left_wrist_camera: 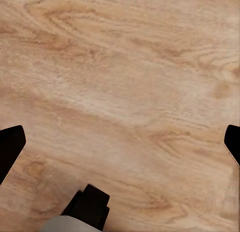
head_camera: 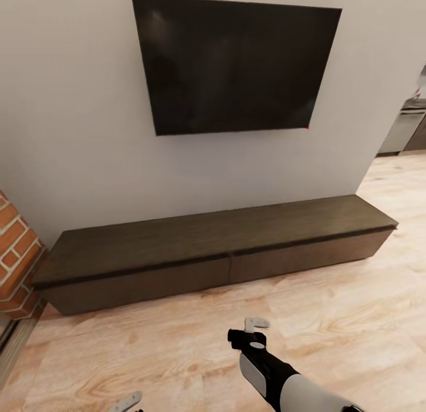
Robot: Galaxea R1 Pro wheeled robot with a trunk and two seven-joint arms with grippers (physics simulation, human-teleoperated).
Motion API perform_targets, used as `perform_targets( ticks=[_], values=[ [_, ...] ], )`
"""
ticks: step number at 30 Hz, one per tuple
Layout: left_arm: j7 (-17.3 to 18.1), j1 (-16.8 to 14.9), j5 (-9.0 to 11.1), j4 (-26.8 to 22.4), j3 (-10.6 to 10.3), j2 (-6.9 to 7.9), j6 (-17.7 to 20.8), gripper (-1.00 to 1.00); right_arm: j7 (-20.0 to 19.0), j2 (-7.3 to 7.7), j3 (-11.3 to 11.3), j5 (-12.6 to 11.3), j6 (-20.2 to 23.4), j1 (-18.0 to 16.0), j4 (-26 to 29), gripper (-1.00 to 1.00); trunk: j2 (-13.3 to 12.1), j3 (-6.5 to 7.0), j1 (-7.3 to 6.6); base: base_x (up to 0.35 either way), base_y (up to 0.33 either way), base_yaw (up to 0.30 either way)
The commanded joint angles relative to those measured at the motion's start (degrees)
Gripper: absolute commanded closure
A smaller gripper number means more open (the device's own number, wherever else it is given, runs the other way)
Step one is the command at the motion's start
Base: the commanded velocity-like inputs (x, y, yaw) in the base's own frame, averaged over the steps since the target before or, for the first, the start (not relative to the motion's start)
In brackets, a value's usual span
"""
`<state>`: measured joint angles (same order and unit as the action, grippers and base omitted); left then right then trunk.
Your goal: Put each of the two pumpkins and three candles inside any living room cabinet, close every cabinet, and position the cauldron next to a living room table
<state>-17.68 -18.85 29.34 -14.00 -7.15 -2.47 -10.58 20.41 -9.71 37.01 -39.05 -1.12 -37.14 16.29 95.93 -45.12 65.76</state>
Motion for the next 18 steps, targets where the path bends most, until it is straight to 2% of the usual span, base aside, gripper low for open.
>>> perform_targets(
  ticks=[1, 18],
  values=[
    [-0.3, 0.0, 0.5, 0.0, -0.5, 0.01, -0.2, -1.0, 0.3, 0.04, 0.5, -0.6, -0.1, 0.0, 0.1, -1.0, 0.0, -0.05, 0.01, 0.187, -0.148, 0.272],
    [-0.3, 0.0, 0.5, 0.0, -0.5, 0.01, -0.2, -1.0, 0.3, 0.1, 0.5, -0.5, -0.1, 0.0, 0.1, -1.0, 0.0, -0.05, 0.01, 0.117, -0.091, 0.273]
  ],
)
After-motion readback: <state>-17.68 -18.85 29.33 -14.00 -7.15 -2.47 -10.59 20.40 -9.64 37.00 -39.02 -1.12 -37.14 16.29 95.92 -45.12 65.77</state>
